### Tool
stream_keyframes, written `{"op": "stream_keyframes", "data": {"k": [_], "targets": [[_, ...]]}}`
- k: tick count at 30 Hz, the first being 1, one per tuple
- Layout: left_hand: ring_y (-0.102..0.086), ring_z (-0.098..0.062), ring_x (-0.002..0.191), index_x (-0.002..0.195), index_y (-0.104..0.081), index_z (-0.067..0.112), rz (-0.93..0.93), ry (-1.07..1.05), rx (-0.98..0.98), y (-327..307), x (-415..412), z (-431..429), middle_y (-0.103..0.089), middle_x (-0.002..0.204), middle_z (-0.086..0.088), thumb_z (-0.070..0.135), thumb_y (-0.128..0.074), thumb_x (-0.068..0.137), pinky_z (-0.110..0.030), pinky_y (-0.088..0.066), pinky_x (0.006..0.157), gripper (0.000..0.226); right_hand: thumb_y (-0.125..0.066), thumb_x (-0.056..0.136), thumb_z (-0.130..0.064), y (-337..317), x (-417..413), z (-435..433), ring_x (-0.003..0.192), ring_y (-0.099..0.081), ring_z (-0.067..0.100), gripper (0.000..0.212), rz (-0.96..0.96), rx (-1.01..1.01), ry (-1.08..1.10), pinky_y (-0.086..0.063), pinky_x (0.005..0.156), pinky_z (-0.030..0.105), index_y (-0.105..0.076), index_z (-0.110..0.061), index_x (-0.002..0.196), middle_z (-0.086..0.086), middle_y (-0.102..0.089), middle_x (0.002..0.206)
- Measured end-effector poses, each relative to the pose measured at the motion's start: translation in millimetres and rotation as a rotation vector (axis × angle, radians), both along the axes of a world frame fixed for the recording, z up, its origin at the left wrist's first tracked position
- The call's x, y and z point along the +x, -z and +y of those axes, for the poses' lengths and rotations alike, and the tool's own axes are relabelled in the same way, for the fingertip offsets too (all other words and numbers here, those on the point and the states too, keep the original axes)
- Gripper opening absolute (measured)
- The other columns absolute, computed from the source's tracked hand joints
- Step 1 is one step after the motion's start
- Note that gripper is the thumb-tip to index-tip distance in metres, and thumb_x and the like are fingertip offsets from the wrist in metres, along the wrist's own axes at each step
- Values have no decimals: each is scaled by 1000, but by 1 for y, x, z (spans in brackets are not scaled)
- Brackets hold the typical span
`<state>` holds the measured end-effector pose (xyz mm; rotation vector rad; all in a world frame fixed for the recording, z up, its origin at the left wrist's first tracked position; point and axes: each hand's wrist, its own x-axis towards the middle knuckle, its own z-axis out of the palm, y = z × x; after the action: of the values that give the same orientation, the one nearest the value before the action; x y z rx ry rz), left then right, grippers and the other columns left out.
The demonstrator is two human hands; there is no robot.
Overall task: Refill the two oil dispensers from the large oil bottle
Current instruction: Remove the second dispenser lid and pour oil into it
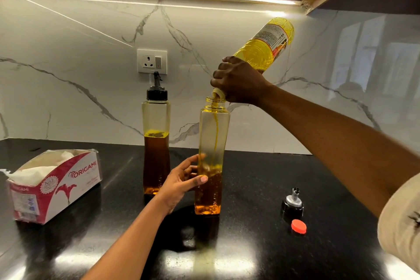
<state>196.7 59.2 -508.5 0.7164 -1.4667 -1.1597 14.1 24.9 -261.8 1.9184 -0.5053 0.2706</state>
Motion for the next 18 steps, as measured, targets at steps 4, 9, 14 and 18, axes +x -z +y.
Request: {"op": "stream_keyframes", "data": {"k": [4,9,14,18], "targets": [[-66,-19,107,120,-60,42,0,-7,3,1,0,0,-71,112,-6,22,-77,72,-20,-54,78,55,-57,87,-28,0,1,0,93,-63,35,27,1,-1,6,-42,96,48,-66,-5,96,15,-68,95],[-66,-20,108,121,-60,39,7,4,10,1,0,-1,-70,114,-7,23,-79,70,-23,-54,78,57,-56,88,-29,0,0,-1,94,-63,34,27,6,-9,3,-42,96,48,-66,-5,97,14,-69,96],[-66,-18,108,119,-60,43,-2,-7,9,1,0,-1,-70,113,-6,33,-83,64,-20,-54,78,60,-55,88,-28,0,0,-1,94,-63,35,27,10,-9,-1,-41,97,48,-66,-5,97,15,-68,95],[-66,-20,107,119,-61,42,0,-13,10,1,0,-1,-70,112,-6,29,-82,67,-23,-54,79,58,-54,88,-27,0,0,0,93,-63,34,26,8,-7,-4,-41,98,48,-66,-5,95,14,-68,93]]}}
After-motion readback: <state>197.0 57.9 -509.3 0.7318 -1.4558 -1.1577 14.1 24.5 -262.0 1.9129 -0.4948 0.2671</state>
